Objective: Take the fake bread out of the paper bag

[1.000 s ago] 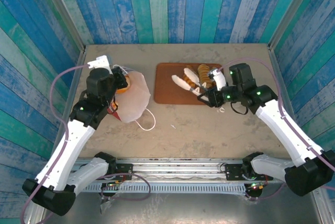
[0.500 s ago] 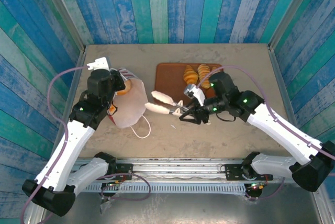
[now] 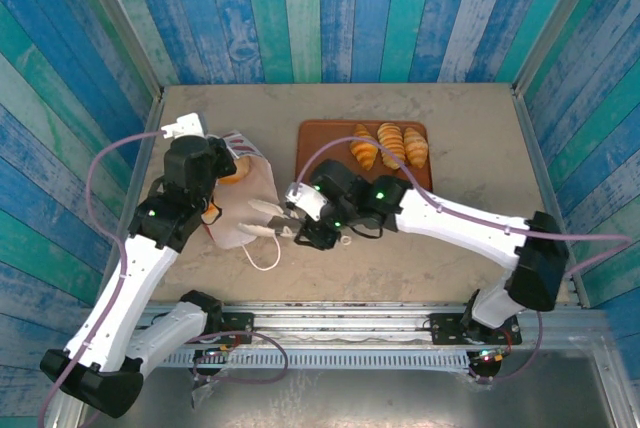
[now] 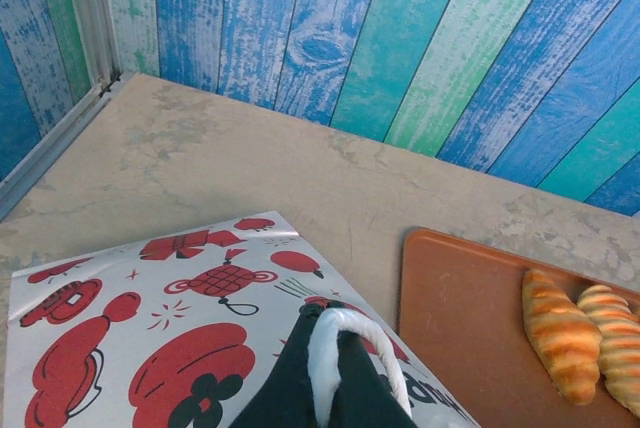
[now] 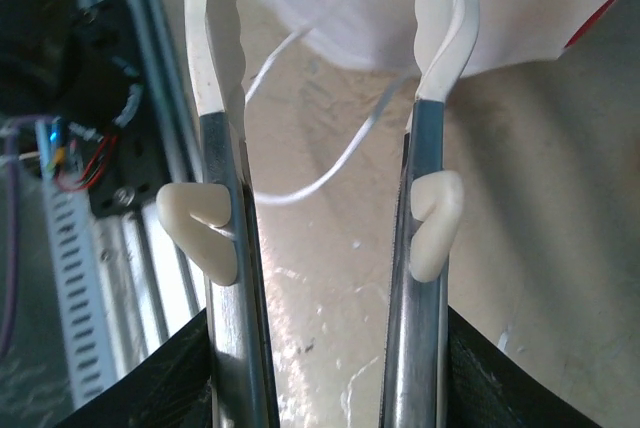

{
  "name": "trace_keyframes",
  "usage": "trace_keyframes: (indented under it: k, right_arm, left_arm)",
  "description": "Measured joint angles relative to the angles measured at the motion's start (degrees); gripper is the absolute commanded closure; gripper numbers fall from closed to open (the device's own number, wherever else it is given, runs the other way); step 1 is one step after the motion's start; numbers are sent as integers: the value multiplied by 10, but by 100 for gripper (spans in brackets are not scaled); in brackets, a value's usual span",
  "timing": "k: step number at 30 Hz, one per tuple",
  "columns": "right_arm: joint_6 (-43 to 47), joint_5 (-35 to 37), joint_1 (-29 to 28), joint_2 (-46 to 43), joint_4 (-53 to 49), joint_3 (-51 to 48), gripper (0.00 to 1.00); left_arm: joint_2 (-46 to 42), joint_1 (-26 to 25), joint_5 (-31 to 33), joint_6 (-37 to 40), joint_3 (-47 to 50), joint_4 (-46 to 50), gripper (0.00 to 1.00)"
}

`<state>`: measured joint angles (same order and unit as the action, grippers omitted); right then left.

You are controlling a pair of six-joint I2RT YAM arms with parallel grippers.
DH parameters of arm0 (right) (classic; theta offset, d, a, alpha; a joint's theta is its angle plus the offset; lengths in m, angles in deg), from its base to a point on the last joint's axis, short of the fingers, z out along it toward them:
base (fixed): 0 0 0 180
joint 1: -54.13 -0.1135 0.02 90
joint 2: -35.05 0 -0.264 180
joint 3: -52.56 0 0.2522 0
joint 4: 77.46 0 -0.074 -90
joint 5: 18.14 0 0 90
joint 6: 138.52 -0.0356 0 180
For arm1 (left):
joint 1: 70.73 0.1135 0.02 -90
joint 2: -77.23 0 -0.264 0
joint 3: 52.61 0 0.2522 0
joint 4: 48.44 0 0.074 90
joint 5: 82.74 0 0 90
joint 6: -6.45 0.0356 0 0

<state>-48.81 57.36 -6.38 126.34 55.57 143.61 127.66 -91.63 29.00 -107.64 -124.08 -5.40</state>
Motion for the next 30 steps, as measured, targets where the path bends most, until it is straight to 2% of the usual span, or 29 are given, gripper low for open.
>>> trace_keyframes:
  k: [6,11,18,30]
  right_arm:
    - [-52,6,0,80,13,63,50]
    - [-85,6,-2,117,16,76,49]
    - [-110,-2,-5,136,17,87,49]
    - [-134,-21,5,175,28,101,46]
  left_arm:
    - [2,0,-21,-2,0,-1,100]
    - [5,0,-39,-3,0,-7,100]
    - [11,0,-64,-8,0,-19,100]
    - [58,0,-144,-18,-1,-31,100]
